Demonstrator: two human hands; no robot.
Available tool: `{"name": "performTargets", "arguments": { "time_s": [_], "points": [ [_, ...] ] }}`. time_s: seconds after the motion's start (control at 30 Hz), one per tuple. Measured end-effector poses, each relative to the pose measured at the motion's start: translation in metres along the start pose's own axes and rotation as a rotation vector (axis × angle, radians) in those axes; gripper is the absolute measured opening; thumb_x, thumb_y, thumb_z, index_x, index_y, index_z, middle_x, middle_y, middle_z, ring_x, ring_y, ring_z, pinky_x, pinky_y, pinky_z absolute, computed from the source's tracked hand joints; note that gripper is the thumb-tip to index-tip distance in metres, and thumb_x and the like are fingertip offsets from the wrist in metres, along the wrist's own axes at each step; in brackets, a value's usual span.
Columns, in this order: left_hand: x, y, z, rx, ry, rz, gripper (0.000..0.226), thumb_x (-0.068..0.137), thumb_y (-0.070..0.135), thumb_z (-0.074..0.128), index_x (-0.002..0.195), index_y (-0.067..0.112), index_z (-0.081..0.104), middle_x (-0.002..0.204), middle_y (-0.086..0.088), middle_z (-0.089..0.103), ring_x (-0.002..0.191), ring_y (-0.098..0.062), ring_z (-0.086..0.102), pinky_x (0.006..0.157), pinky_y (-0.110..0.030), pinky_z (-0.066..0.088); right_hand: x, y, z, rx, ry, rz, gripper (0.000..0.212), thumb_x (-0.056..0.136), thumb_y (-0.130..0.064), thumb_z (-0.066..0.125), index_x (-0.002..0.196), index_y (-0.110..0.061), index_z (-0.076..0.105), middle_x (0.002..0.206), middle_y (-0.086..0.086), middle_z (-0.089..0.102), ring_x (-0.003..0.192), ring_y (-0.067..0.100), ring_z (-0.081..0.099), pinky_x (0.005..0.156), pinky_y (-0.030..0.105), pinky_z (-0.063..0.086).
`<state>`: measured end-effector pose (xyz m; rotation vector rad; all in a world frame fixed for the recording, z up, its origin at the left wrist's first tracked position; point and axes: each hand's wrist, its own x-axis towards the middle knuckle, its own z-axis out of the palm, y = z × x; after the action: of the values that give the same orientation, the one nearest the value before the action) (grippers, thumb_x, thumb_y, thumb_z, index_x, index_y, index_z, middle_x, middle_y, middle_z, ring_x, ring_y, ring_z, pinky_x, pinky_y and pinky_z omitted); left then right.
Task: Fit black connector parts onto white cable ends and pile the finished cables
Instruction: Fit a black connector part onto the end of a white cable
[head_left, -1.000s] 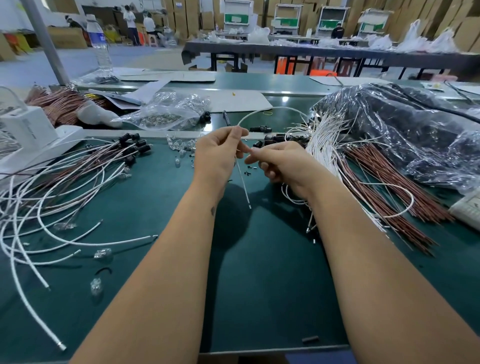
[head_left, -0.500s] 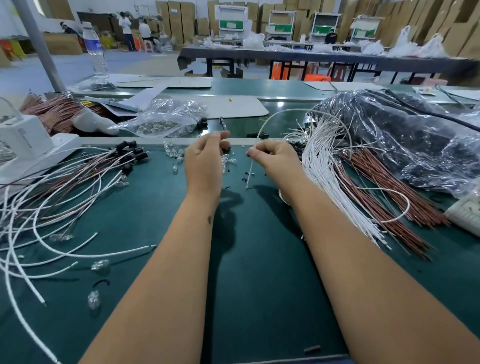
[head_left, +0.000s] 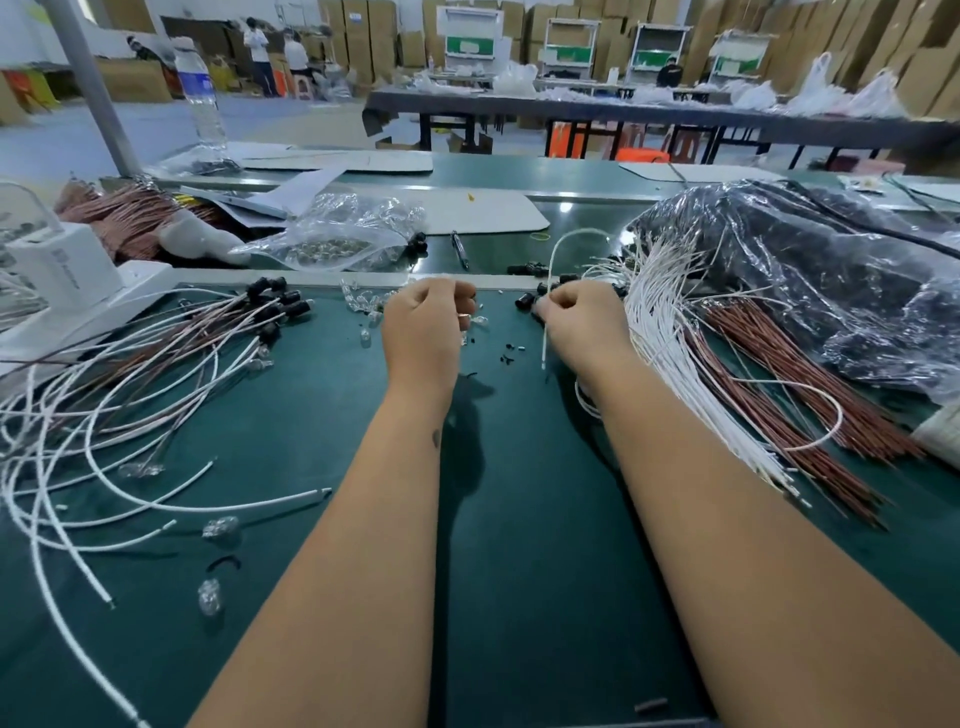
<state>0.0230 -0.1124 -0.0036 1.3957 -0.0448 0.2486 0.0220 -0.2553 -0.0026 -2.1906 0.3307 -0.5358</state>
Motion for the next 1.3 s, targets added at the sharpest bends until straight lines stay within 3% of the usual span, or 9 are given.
{"name": "performTargets", "arguments": {
  "time_s": [0.07, 0.17, 0.23, 0.37, 0.47, 0.67, 0.83, 1.1, 1.3],
  "points": [
    [0.0, 0.002, -0.001, -0.007, -0.012, -0.007, 0.028, 0.092, 0.011, 0.048, 0.073, 0.014, 0.068, 0.064, 0.002, 0.064, 0.055, -0.007, 0.055, 0.05, -0.016, 0.042, -0.01, -0.009, 0.003, 0.354, 0.042, 0.018, 0.021, 0.092, -0.013, 0.061, 0.076, 0.001, 0.068, 0.075, 0.019, 0.065, 0.067, 0.018, 0.051, 0.067, 0.037, 0.049],
    [-0.003, 0.003, 0.001, 0.003, -0.108, -0.019, 0.017, 0.093, 0.01, 0.052, 0.089, 0.016, 0.067, 0.078, -0.002, 0.066, 0.065, -0.01, 0.061, 0.059, -0.021, 0.049, -0.019, -0.013, 0.007, 0.879, -0.007, 0.136, 0.015, 0.093, -0.004, 0.06, 0.079, -0.008, 0.066, 0.072, 0.006, 0.066, 0.064, 0.015, 0.061, 0.071, 0.026, 0.055],
    [-0.007, 0.002, 0.003, 0.053, -0.196, -0.013, 0.017, 0.091, 0.008, 0.054, 0.094, 0.018, 0.068, 0.083, -0.001, 0.068, 0.069, -0.009, 0.064, 0.064, -0.022, 0.051, -0.023, -0.011, 0.006, 1.034, -0.062, 0.175, 0.014, 0.092, -0.001, 0.06, 0.081, -0.006, 0.065, 0.068, 0.003, 0.068, 0.062, 0.014, 0.065, 0.071, 0.025, 0.058],
    [-0.012, 0.003, 0.006, 0.102, -0.279, -0.016, 0.024, 0.089, 0.003, 0.055, 0.084, 0.02, 0.071, 0.069, 0.007, 0.071, 0.067, -0.005, 0.067, 0.065, -0.02, 0.052, -0.029, -0.009, 0.006, 1.016, -0.157, 0.134, 0.01, 0.092, 0.002, 0.057, 0.085, -0.001, 0.064, 0.08, 0.015, 0.066, 0.071, 0.027, 0.064, 0.087, 0.041, 0.054],
    [-0.012, 0.004, 0.005, 0.081, -0.291, -0.002, 0.023, 0.087, 0.002, 0.059, 0.082, 0.02, 0.073, 0.071, 0.003, 0.072, 0.07, -0.007, 0.068, 0.069, -0.02, 0.054, -0.031, -0.011, 0.006, 0.966, -0.153, 0.103, 0.007, 0.091, 0.002, 0.059, 0.09, 0.004, 0.065, 0.083, 0.02, 0.065, 0.074, 0.03, 0.063, 0.088, 0.044, 0.053],
    [-0.01, -0.001, 0.008, 0.195, -0.283, 0.116, 0.013, 0.088, 0.005, 0.066, 0.092, 0.017, 0.072, 0.073, 0.004, 0.07, 0.068, -0.004, 0.066, 0.069, -0.017, 0.055, -0.03, -0.01, 0.006, 0.901, -0.117, 0.076, 0.004, 0.089, -0.003, 0.065, 0.086, -0.004, 0.068, 0.079, 0.011, 0.066, 0.077, 0.022, 0.063, 0.081, 0.033, 0.056],
    [0.0, -0.005, -0.001, 0.191, -0.2, 0.044, 0.019, 0.087, -0.004, 0.063, 0.099, 0.009, 0.07, 0.08, -0.001, 0.069, 0.07, -0.006, 0.063, 0.073, -0.016, 0.055, -0.025, -0.006, 0.002, 0.912, 0.023, 0.136, 0.008, 0.089, -0.011, 0.068, 0.081, -0.013, 0.067, 0.059, -0.007, 0.061, 0.047, 0.002, 0.051, 0.052, 0.019, 0.046],
    [0.005, -0.005, -0.008, 0.157, -0.208, -0.079, 0.022, 0.085, -0.011, 0.062, 0.1, 0.003, 0.069, 0.09, -0.009, 0.068, 0.079, -0.013, 0.065, 0.082, -0.021, 0.056, -0.021, -0.004, -0.001, 1.003, 0.075, 0.242, 0.016, 0.097, -0.01, 0.057, 0.08, -0.01, 0.057, 0.066, 0.002, 0.065, 0.051, 0.007, 0.059, 0.054, 0.021, 0.052],
    [0.003, -0.004, -0.008, 0.142, -0.198, -0.056, 0.022, 0.085, -0.012, 0.06, 0.093, 0.007, 0.069, 0.082, -0.004, 0.068, 0.074, -0.011, 0.064, 0.081, -0.021, 0.056, -0.02, -0.002, 0.003, 0.815, 0.091, 0.181, 0.016, 0.095, -0.013, 0.06, 0.08, -0.01, 0.058, 0.068, 0.002, 0.066, 0.054, 0.007, 0.059, 0.057, 0.022, 0.052]
  ]
}}
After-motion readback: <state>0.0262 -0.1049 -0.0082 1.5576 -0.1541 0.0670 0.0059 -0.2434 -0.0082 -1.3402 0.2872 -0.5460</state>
